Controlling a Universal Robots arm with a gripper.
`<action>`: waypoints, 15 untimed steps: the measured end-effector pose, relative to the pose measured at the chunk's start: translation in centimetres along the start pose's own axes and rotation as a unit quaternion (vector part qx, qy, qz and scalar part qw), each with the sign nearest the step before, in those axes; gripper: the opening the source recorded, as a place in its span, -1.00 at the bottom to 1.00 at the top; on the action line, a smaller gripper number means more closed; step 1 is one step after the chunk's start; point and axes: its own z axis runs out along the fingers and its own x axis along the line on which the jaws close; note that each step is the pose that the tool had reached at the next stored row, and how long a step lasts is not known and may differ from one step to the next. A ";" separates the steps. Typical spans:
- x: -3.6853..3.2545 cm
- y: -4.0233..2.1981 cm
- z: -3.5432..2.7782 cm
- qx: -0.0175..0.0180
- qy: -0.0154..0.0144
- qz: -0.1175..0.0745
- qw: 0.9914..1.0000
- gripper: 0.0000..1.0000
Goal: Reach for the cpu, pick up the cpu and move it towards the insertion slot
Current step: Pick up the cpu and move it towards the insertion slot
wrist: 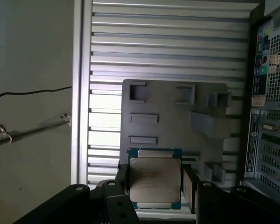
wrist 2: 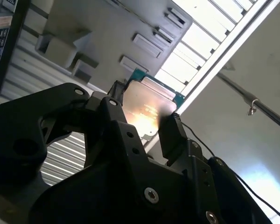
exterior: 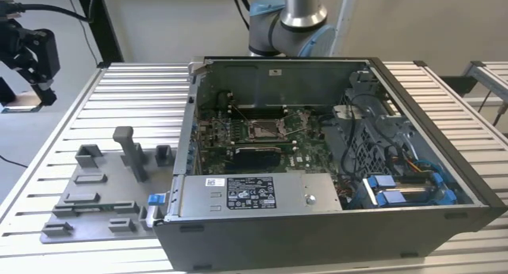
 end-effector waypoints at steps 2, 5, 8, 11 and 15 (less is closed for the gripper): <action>-0.43 -0.01 -0.01 0.000 0.000 0.000 1.000 -1.00; -1.11 -0.03 0.00 0.000 0.000 0.000 1.000 -1.00; -1.89 -0.05 0.00 0.000 0.000 0.000 1.000 -1.00; -2.65 -0.07 0.00 0.000 0.001 0.000 1.000 -1.00; -3.76 -0.10 0.00 0.000 0.001 0.000 1.000 -1.00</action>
